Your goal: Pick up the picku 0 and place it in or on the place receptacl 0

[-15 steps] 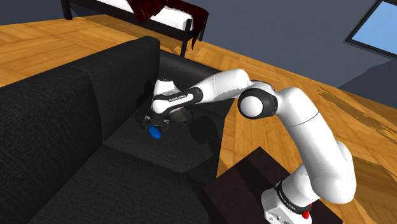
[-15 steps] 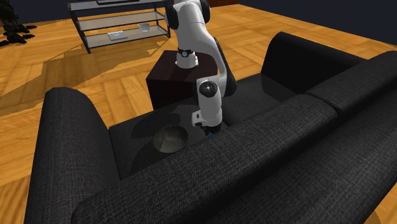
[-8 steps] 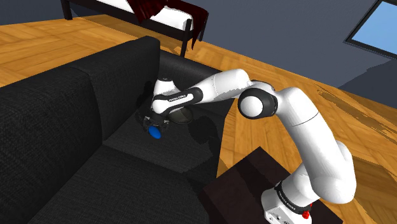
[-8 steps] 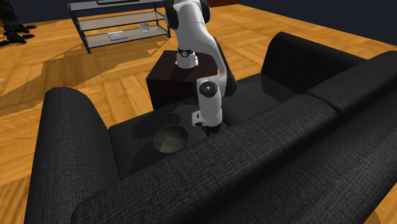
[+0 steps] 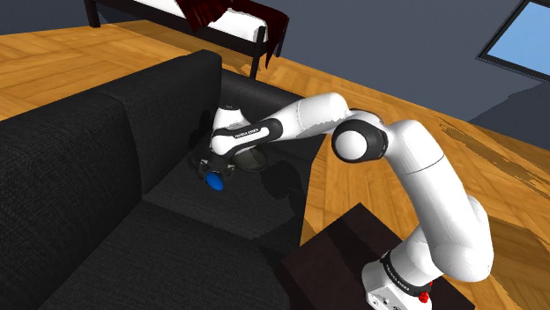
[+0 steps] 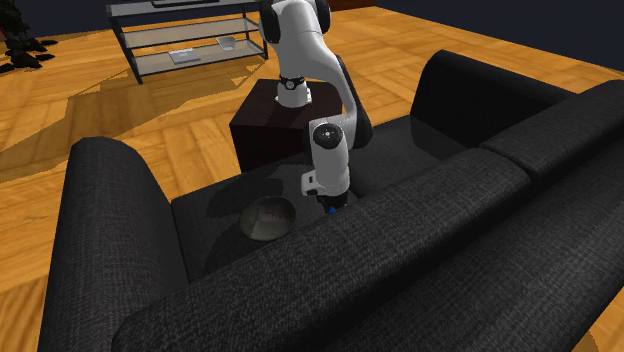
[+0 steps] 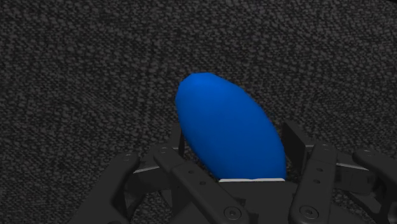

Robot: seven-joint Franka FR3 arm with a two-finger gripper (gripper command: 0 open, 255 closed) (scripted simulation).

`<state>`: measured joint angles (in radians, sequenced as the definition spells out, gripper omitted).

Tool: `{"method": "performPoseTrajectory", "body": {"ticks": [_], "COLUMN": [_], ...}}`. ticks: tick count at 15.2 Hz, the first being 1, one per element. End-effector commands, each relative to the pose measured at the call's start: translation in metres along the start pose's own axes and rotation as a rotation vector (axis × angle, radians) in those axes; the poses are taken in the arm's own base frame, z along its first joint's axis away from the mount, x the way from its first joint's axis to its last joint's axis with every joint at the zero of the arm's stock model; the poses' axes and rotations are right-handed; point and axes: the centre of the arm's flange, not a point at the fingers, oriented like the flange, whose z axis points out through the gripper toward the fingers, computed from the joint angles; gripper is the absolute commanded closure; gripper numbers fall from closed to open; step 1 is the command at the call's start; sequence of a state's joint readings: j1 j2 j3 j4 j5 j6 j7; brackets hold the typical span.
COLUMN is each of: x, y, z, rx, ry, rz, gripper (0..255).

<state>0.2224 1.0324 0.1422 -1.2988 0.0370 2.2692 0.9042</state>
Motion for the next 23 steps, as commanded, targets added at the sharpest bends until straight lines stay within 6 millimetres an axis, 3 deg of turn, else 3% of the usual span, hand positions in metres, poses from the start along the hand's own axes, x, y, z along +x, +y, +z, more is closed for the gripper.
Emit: {"method": "performPoseTrajectory", "body": {"ticks": [1,21,23], "x": [-0.001,-0.017,0.002], "y": [-0.001,-0.005,0.012], "z": [-0.010,-0.111,-0.116], "rx": [0.000,0.000,0.000], "ry": [0.000,0.000,0.000], "rz": [0.000,0.000,0.000], "gripper": [255,255,255]}}
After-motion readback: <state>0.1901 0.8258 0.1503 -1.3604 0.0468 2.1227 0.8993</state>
